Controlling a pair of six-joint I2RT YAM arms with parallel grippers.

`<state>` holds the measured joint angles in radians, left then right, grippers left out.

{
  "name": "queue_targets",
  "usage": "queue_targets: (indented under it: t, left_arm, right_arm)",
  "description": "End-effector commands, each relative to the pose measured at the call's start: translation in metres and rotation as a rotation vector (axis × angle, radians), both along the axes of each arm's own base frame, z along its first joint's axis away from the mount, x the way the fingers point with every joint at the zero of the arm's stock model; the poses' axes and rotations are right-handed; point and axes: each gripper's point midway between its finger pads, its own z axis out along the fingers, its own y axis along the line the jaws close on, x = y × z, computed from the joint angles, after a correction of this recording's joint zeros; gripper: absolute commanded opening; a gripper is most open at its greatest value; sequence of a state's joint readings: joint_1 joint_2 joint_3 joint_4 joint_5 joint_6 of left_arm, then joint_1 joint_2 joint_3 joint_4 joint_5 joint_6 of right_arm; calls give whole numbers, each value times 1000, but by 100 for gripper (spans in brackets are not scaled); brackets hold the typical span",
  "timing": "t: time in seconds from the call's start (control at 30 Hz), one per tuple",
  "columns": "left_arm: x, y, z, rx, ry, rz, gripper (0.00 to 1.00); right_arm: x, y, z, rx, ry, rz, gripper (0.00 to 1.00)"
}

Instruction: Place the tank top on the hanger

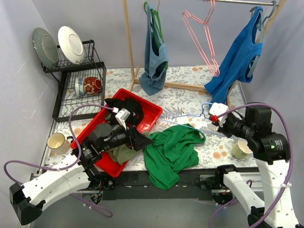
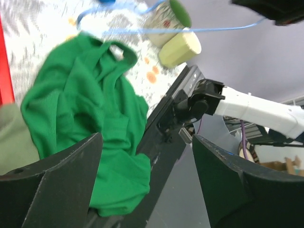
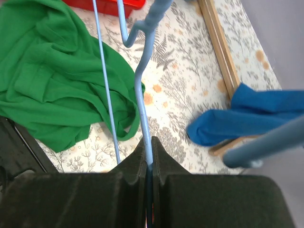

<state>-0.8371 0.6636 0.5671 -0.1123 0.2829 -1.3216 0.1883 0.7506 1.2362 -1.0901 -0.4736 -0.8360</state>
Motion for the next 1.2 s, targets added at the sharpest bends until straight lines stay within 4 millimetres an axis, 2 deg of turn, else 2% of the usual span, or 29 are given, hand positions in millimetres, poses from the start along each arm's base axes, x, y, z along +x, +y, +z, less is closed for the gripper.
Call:
queue_targets:
  t: [0.0, 0.07, 0.1, 0.13, 0.17, 0.2, 0.23, 0.27, 0.3, 0.33, 0.4, 0.43, 0.47, 0.63, 0.8, 0.83, 0.93, 0.97, 1.07, 1.17]
  left_arm:
    - [-6, -8, -35, 25, 207, 39, 75]
    - [-10, -17, -44, 40, 247, 61, 75]
    - [-25, -28, -44, 51, 250, 23, 75]
    - [-18, -34, -59, 99, 267, 83, 75]
    - [-18, -39, -63, 100, 307, 117, 75]
    - [-27, -47, -64, 109, 324, 109, 75]
    - [-18, -50, -81, 152, 341, 185, 75]
    - [-26, -56, -86, 153, 380, 201, 74]
    - [-26, -58, -93, 167, 401, 237, 72]
    - [-22, -59, -109, 204, 416, 289, 69]
    - [-25, -66, -124, 225, 465, 328, 68]
    - [-24, -72, -123, 225, 471, 339, 69]
    - [-22, -75, -137, 263, 471, 367, 69]
    - [-2, -79, -148, 294, 427, 484, 66]
    - [11, -87, -151, 286, 403, 495, 64]
    - [12, -89, -151, 286, 402, 485, 58]
    - [14, -96, -151, 261, 412, 451, 51]
    - [15, -96, -152, 265, 409, 447, 46]
    - [16, -106, -148, 232, 409, 400, 42]
    - [18, -108, -146, 204, 415, 366, 37]
  right_arm:
    - [18, -16, 2, 21, -30, -160, 1]
    - [18, -15, 3, 35, -23, -162, 1]
    - [19, -14, 3, 37, -24, -159, 1]
    - [19, -14, 2, 37, -20, -157, 1]
    - [18, -13, 1, 40, -16, -153, 1]
    - [18, -13, 0, 39, -12, -149, 1]
    - [17, -12, -1, 38, -6, -146, 1]
    - [16, -12, -4, 38, 2, -141, 1]
    - [15, -11, -5, 39, 3, -139, 1]
    - [15, -11, -7, 39, 8, -136, 1]
    - [14, -8, -11, 47, 18, -124, 1]
    - [13, -8, -12, 49, 22, -121, 1]
    - [13, -6, -13, 55, 27, -113, 1]
    - [11, -2, -18, 72, 47, -98, 1]
    - [9, -2, -26, 69, 62, -94, 1]
    - [9, -1, -29, 70, 71, -93, 1]
    - [8, 0, -31, 77, 78, -88, 1]
    - [8, 1, -33, 77, 79, -84, 1]
    - [9, -1, -37, 67, 83, -91, 1]
    - [10, -2, -41, 55, 87, -93, 1]
